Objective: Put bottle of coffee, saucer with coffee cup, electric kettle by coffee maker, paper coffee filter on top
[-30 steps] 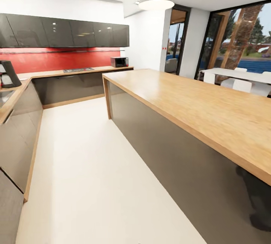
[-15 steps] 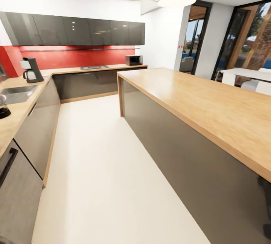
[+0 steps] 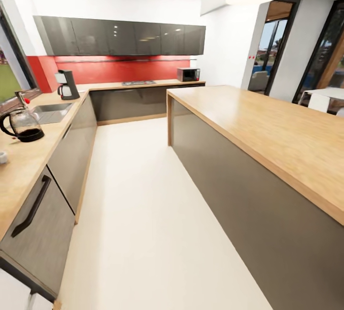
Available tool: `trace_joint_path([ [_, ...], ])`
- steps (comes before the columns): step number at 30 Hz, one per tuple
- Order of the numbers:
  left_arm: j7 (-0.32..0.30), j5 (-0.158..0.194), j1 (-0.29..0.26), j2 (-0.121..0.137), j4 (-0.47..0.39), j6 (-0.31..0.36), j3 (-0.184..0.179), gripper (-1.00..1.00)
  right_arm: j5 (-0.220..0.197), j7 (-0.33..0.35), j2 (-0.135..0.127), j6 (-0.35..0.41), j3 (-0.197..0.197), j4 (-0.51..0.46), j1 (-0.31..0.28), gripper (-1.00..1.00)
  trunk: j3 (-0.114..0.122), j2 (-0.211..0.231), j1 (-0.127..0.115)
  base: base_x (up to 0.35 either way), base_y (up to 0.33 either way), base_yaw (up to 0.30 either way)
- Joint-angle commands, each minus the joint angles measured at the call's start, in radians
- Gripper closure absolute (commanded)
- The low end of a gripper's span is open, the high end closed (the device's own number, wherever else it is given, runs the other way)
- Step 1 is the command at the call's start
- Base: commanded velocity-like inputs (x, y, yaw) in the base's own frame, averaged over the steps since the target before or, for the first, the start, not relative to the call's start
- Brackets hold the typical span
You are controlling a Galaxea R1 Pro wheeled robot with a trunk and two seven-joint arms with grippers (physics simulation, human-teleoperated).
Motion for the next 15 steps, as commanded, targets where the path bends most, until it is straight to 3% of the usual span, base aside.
trace_joint_path([
  [1, 0.001, 0.001, -0.001, 0.000, 0.001, -0.004, 0.002, -1.00, -0.001, 0.000, 0.000, -0.003, 0.000, -0.001, 0.000, -1.00, 0.001, 0.005, -0.003, 0.000, 0.000, 0.251],
  [15, 0.001, 0.001, -0.001, -0.002, 0.001, -0.004, 0.002, -1.00, -0.001, 0.000, 0.000, -0.003, 0.000, -0.001, 0.000, -1.00, -0.002, 0.019, -0.011, 0.000, 0.000, 0.259],
])
